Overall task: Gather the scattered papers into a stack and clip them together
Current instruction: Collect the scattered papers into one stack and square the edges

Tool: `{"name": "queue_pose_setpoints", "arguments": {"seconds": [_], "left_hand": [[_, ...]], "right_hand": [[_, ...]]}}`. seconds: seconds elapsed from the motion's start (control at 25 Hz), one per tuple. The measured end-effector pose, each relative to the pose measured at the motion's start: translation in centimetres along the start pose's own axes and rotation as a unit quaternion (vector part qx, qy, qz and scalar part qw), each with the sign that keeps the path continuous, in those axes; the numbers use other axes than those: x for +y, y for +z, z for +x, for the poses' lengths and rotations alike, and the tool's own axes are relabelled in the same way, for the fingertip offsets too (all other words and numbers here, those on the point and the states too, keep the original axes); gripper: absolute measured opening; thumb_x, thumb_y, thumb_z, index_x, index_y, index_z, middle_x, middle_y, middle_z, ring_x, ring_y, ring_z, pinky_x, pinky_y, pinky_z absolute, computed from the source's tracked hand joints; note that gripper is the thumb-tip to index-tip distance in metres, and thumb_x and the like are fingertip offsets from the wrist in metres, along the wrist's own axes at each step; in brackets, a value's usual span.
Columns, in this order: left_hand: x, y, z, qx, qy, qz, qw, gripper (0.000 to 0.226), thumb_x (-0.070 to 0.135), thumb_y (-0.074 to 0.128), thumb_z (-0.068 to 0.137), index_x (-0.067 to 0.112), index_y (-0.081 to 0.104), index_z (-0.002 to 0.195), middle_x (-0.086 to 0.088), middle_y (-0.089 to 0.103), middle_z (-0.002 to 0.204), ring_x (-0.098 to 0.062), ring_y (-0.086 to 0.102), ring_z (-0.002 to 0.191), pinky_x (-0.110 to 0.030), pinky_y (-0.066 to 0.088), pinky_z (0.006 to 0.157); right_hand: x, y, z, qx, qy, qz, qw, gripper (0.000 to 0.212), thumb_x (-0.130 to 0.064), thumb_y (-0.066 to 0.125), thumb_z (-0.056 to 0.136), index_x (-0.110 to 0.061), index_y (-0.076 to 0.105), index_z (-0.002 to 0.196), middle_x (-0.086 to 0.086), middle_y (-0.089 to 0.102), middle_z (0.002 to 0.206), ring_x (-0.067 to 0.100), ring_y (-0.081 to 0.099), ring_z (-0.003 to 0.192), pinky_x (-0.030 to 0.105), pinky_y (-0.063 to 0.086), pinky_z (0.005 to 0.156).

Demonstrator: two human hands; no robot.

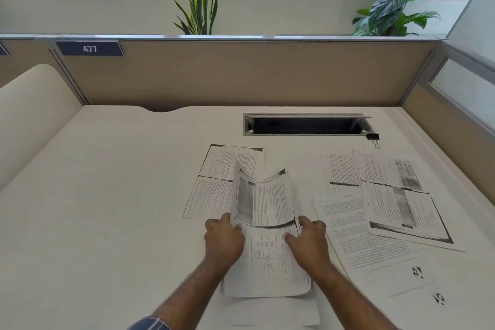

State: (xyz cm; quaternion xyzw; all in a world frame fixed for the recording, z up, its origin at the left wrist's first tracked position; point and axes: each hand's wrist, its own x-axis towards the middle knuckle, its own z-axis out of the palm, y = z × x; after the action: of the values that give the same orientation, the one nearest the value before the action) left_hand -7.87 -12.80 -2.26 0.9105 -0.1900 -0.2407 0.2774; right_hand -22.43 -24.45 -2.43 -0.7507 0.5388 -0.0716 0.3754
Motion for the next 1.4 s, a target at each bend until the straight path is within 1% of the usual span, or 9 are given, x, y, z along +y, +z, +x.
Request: {"name": "queue_pose_setpoints", "arguments": {"seconds": [0.08,0.2,0.4,0.52,0.64,0.76,0.84,1.04,1.4], "left_hand": [[0.2,-0.5,0.1,0.005,0.02,-0.054,0.998,0.024,0.026,0.055,0.097,0.012,0.062,0.117,-0.01,0.065,0.118,-0.026,0.064,0.098,-0.038,0.054,0.092],[1.1,-1.6,0.5,0.02,0.05,-0.103,0.993,0.02,0.021,0.057,0.096,0.016,0.062,0.115,0.0,0.069,0.107,-0.022,0.066,0.097,-0.041,0.056,0.09],[3.2,-5.2,3.6,0.051,0.142,-0.195,0.969,0.052,0.006,0.063,0.089,0.023,0.047,0.136,0.01,0.061,0.11,-0.014,0.064,0.099,-0.017,0.051,0.072],[4.1,-7.1,6.9,0.05,0.151,-0.239,0.958,0.073,0.004,0.064,0.087,0.031,0.031,0.146,0.009,0.06,0.115,-0.012,0.064,0.099,-0.017,0.052,0.071],[4.3,-8.3,10.6,0.046,0.124,-0.247,0.96,0.071,0.0,0.062,0.086,0.026,0.035,0.147,0.007,0.062,0.117,-0.017,0.066,0.103,-0.017,0.053,0.068],[3.8,-8.4,13.5,0.038,0.092,-0.221,0.97,0.052,-0.003,0.056,0.084,0.022,0.057,0.13,0.009,0.068,0.107,-0.024,0.068,0.106,-0.03,0.057,0.077],[2.9,-7.8,14.5,0.045,0.063,-0.134,0.988,0.053,0.002,0.053,0.085,0.024,0.057,0.133,0.001,0.069,0.114,-0.029,0.065,0.108,-0.044,0.056,0.09],[2.4,-5.5,15.5,0.061,-0.003,0.084,0.995,0.062,0.013,0.054,0.086,0.028,0.041,0.146,-0.015,0.053,0.131,-0.039,0.048,0.121,-0.051,0.047,0.096],[1.8,-6.2,15.5,0.033,-0.174,-0.087,0.98,0.067,0.017,0.073,0.075,0.004,0.043,0.134,-0.019,0.044,0.135,-0.038,0.056,0.115,-0.04,0.052,0.085]], "right_hand": [[-0.1,-0.2,0.3,-0.008,-0.022,0.069,0.997,0.035,-0.017,0.072,0.082,-0.018,0.064,0.117,0.003,0.064,0.112,0.02,0.064,0.098,0.025,0.051,0.081],[-1.1,-0.9,0.7,-0.016,-0.044,0.163,0.986,0.026,-0.011,0.072,0.082,-0.029,0.063,0.099,-0.017,0.068,0.094,0.012,0.068,0.097,0.019,0.05,0.074],[-4.7,-1.7,3.1,0.023,-0.079,0.249,0.965,0.037,-0.001,0.069,0.084,-0.022,0.06,0.114,-0.01,0.069,0.103,0.007,0.066,0.097,0.035,0.056,0.091],[-7.4,-1.5,5.0,0.024,-0.102,0.277,0.955,0.055,0.005,0.065,0.084,-0.027,0.052,0.126,-0.019,0.063,0.103,-0.003,0.061,0.095,0.018,0.054,0.083],[-9.6,-0.1,7.1,0.017,-0.114,0.288,0.951,0.066,0.007,0.062,0.085,-0.036,0.044,0.131,-0.022,0.061,0.109,-0.005,0.06,0.098,0.006,0.052,0.071],[-11.0,1.9,8.8,-0.022,-0.079,0.27,0.959,0.079,-0.006,0.064,0.087,-0.026,0.022,0.152,-0.005,0.058,0.134,0.016,0.059,0.118,0.037,0.053,0.099],[-11.1,3.2,9.6,-0.044,-0.048,0.225,0.972,0.084,-0.019,0.064,0.088,-0.023,0.012,0.155,0.0,0.054,0.141,0.022,0.056,0.123,0.045,0.047,0.106],[-10.1,5.0,10.2,-0.029,-0.043,0.17,0.984,0.079,-0.001,0.055,0.085,-0.016,0.018,0.154,0.002,0.054,0.141,0.017,0.056,0.117,0.028,0.045,0.1],[-8.9,4.7,9.5,-0.029,-0.031,0.151,0.988,0.066,0.003,0.053,0.081,-0.012,0.035,0.143,0.003,0.061,0.128,0.024,0.06,0.116,0.04,0.051,0.099]]}}
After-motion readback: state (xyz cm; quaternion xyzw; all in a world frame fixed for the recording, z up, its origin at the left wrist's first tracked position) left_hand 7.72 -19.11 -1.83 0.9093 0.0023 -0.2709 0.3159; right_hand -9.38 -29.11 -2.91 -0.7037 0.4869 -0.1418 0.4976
